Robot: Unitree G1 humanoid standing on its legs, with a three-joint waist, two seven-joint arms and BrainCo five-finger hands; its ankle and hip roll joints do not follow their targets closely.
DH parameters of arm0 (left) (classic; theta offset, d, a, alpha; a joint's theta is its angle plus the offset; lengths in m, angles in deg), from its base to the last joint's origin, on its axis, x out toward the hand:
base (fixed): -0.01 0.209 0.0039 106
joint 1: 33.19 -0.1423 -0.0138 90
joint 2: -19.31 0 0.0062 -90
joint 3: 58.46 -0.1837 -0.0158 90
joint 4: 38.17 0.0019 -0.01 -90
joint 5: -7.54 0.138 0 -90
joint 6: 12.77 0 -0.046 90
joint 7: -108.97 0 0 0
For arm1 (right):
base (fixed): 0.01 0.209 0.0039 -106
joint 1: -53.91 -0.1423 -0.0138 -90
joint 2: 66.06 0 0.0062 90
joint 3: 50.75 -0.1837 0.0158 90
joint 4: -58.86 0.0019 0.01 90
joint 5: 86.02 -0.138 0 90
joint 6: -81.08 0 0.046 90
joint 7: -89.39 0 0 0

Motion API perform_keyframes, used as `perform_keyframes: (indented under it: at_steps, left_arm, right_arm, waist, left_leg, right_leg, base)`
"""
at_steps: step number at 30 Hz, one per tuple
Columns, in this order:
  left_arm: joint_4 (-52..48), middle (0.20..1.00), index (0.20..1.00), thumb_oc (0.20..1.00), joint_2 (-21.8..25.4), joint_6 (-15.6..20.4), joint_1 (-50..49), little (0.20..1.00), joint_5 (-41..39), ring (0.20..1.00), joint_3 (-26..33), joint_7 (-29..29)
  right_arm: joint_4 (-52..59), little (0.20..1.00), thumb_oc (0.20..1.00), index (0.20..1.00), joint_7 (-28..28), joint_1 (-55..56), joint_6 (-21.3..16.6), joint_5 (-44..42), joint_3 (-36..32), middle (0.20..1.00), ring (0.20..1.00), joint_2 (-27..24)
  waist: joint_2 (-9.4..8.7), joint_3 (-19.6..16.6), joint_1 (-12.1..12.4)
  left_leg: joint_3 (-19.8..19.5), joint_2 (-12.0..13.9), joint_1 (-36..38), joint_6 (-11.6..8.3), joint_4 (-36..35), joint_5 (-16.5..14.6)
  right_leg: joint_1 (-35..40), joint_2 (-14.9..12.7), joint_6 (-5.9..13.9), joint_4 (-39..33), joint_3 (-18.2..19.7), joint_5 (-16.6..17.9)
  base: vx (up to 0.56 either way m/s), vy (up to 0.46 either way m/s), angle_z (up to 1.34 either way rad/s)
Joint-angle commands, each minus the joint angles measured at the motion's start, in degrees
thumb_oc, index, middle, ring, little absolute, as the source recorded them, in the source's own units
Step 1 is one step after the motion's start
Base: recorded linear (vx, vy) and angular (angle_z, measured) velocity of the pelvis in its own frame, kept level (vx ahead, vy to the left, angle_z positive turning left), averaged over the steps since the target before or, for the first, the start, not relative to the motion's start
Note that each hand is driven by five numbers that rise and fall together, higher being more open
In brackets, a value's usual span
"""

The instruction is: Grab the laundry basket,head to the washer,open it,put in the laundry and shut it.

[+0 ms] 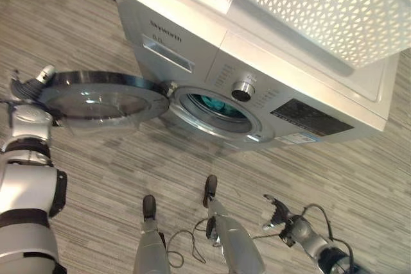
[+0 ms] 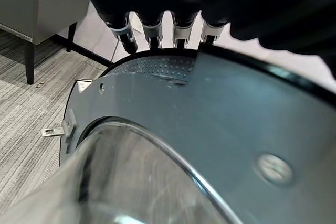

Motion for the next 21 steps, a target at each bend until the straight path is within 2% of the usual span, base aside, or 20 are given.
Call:
perform_keyframes:
  at_steps: [1, 2, 4, 6, 9, 10, 11, 12, 14, 15, 18, 20, 21]
  left_arm:
    - [2.7, 1.0, 1.0, 1.0, 0.0, 0.2, -3.5, 1.0, 0.3, 1.0, -3.7, -2.5]
    - [1.6, 1.0, 1.0, 1.0, -1.0, 0.2, -7.4, 1.0, 3.0, 1.0, -3.2, -3.7]
    - [0.2, 1.0, 1.0, 1.0, -2.6, 0.3, -12.1, 1.0, 5.1, 1.0, -1.9, -3.8]
    - [-0.5, 1.0, 1.0, 1.0, -3.8, 0.4, -14.8, 1.0, 5.9, 1.0, -1.0, -3.9]
    - [-4.2, 1.0, 1.0, 1.0, -10.0, 0.7, -22.5, 1.0, 9.1, 1.0, -0.7, -3.8]
    - [-4.2, 1.0, 1.0, 1.0, -10.1, 0.7, -22.5, 1.0, 9.1, 1.0, -0.6, -3.8]
    - [-8.1, 1.0, 1.0, 1.0, -15.1, 1.2, -27.0, 1.0, 9.5, 1.0, -1.4, -4.6]
    - [-8.2, 1.0, 1.0, 1.0, -15.1, 1.1, -27.1, 1.0, 9.5, 1.0, -1.4, -4.6]
    - [-17.2, 1.0, 1.0, 1.0, -23.5, 2.4, -35.1, 1.0, 9.0, 1.0, -3.4, -5.6]
    - [-17.3, 1.0, 1.0, 1.0, -23.5, 2.4, -35.1, 1.0, 9.1, 1.0, -3.4, -5.6]
    - [-28.7, 1.0, 1.0, 1.0, -29.4, 4.1, -42.5, 1.0, 7.5, 1.0, -5.1, -7.1]
    - [-34.9, 1.0, 1.0, 1.0, -32.1, 5.2, -46.9, 1.0, 2.3, 1.0, -5.3, -8.3]
    - [-40.8, 1.0, 1.0, 1.0, -33.8, 6.2, -50.7, 1.0, -2.9, 1.0, -6.1, -9.7]
  right_arm:
    - [-0.6, 1.0, 1.0, 1.0, 0.1, 3.2, -0.1, -0.8, 0.0, 1.0, 1.0, -2.1]
    - [1.0, 1.0, 1.0, 1.0, 1.0, 5.1, -0.1, -0.1, -0.6, 1.0, 1.0, -2.9]
    - [1.9, 1.0, 1.0, 1.0, 1.8, 7.1, 0.0, 0.7, -1.7, 1.0, 1.0, -3.7]
    - [2.1, 1.0, 1.0, 1.0, 2.1, 7.9, 0.1, 1.0, -2.4, 1.0, 1.0, -4.0]
    - [-0.5, 1.0, 1.0, 1.0, 2.4, 9.6, 0.8, 2.5, -5.0, 1.0, 1.0, -3.9]
    - [-0.5, 1.0, 1.0, 1.0, 2.4, 9.7, 0.8, 2.5, -5.0, 1.0, 1.0, -4.0]
    - [-3.1, 1.0, 1.0, 1.0, 2.3, 9.8, 1.6, 2.8, -6.7, 1.0, 1.0, -3.5]
    - [-3.1, 1.0, 1.0, 1.0, 2.3, 9.8, 1.6, 2.8, -6.7, 1.0, 1.0, -3.5]
    - [-7.7, 1.0, 1.0, 1.0, 2.2, 9.5, 2.4, 3.0, -9.9, 1.0, 1.0, -2.5]
    - [-7.7, 1.0, 1.0, 1.0, 2.2, 9.5, 2.3, 3.0, -9.9, 1.0, 1.0, -2.5]
    - [-12.1, 1.0, 1.0, 1.0, 1.4, 9.8, 2.7, 3.0, -13.4, 1.0, 1.0, -1.4]
    - [-13.2, 1.0, 1.0, 1.0, 0.6, 10.1, 2.7, 1.9, -15.7, 1.0, 1.0, -1.0]
    - [-13.6, 1.0, 1.0, 1.0, 0.1, 10.1, 2.5, 0.8, -17.0, 1.0, 1.0, -0.7]
  waist:
    - [0.39, -3.2, -1.5]
    - [0.07, -4.3, -2.2]
    - [0.16, -5.2, -2.4]
    - [0.34, -5.5, -2.4]
    - [1.76, -6.4, -2.3]
    - [1.77, -6.3, -2.3]
    - [3.08, -6.4, -1.9]
    - [3.09, -6.4, -1.8]
    - [5.48, -6.9, -1.0]
    - [5.41, -7.0, -1.0]
    - [7.52, -7.9, -0.5]
    - [8.59, -8.7, -0.3]
    - [9.54, -9.3, -0.2]
  left_leg:
    - [3.2, 1.0, -1.5, 1.49, 0.1, 1.4]
    - [4.3, 1.4, -0.2, 1.78, 1.6, -0.4]
    - [5.2, 1.6, 1.5, 2.04, 2.4, -1.7]
    - [5.9, 1.6, 2.6, 2.15, 2.7, -2.3]
    - [8.1, 1.6, 7.1, 2.49, 2.7, -3.7]
    - [8.2, 1.6, 7.2, 2.49, 2.7, -3.7]
    - [8.8, 1.4, 9.3, 2.63, 2.4, -4.0]
    - [8.9, 1.5, 9.4, 2.63, 2.3, -4.0]
    - [10.1, 1.1, 12.9, 2.8, 1.0, -4.0]
    - [10.1, 1.0, 12.8, 2.81, 0.8, -3.7]
    - [10.4, 0.8, 16.3, 2.83, -0.9, -3.6]
    - [10.2, 0.6, 17.7, 2.8, -1.8, -3.1]
    - [10.6, 0.7, 19.3, 2.86, -2.3, -3.2]
  right_leg:
    - [4.6, -2.5, 7.93, 3.4, 6.4, -7.2]
    - [5.3, -2.5, 7.91, 3.4, 7.6, -7.3]
    - [6.1, -2.3, 7.77, 3.7, 8.6, -7.6]
    - [6.6, -2.3, 7.69, 4.0, 9.3, -7.9]
    - [8.5, -2.3, 7.32, 4.8, 11.1, -8.8]
    - [8.5, -2.2, 7.32, 4.8, 11.1, -8.8]
    - [9.7, -2.3, 7.2, 4.9, 11.6, -9.3]
    - [9.7, -2.3, 7.2, 4.9, 11.6, -9.3]
    - [11.8, -2.5, 7.15, 4.6, 12.2, -10.2]
    - [11.7, -2.6, 7.13, 4.6, 12.2, -10.1]
    - [14.4, -2.5, 7.0, 4.4, 11.8, -11.1]
    - [15.7, -2.6, 6.92, 4.3, 11.3, -11.3]
    - [17.0, -2.3, 7.0, 4.1, 11.4, -11.6]
  base:
    - [0.06, -0.013, -0.02]
    - [0.1, -0.006, -0.04]
    - [0.08, 0.02, -0.29]
    - [0.06, 0.029, -0.69]
    - [0.09, 0.066, -0.43]
    - [0.07, 0.052, -0.38]
    - [0.05, 0.036, -0.23]
    - [0.09, 0.072, -0.07]
    - [0.07, 0.044, -0.1]
    - [0.04, 0.004, -0.07]
    - [0.08, 0.002, 0.0]
    - [0.07, -0.05, 0.07]
    - [0.06, -0.055, 0.08]
